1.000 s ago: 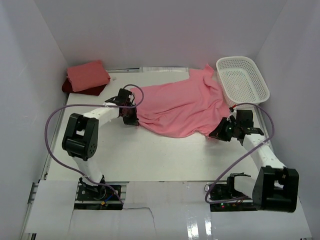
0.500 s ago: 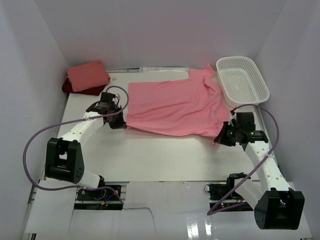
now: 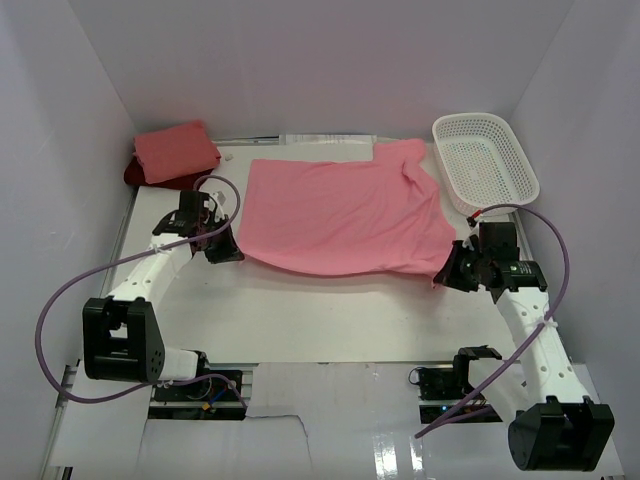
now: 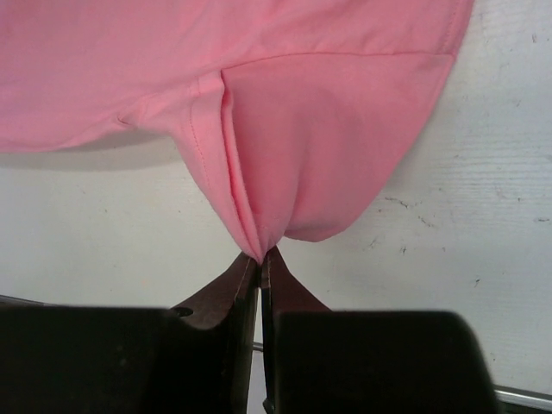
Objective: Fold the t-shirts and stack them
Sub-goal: Grap the side of the flattened tshirt closest away from the robot with both arms
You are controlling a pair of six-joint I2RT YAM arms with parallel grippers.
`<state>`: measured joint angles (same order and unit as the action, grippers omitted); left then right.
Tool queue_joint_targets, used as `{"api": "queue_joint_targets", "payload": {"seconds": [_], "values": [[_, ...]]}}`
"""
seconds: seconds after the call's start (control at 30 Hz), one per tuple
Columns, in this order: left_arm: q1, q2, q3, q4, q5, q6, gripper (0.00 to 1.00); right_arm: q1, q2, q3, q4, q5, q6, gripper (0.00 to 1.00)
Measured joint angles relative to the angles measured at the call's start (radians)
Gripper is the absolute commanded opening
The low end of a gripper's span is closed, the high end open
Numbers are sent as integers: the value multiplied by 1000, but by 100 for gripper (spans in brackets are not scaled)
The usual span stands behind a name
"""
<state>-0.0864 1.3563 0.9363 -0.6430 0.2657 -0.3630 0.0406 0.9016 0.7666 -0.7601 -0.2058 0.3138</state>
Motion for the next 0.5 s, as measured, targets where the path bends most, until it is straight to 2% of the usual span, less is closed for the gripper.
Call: {"api": "queue_joint_targets", "payload": {"seconds": [0.3, 0.5], "values": [[0, -10, -55, -10, 48, 15, 0, 16, -98, -43, -98, -8, 5, 8], [0, 7, -40, -16, 50, 14, 0, 34, -58, -35, -124, 6, 7, 8]]}}
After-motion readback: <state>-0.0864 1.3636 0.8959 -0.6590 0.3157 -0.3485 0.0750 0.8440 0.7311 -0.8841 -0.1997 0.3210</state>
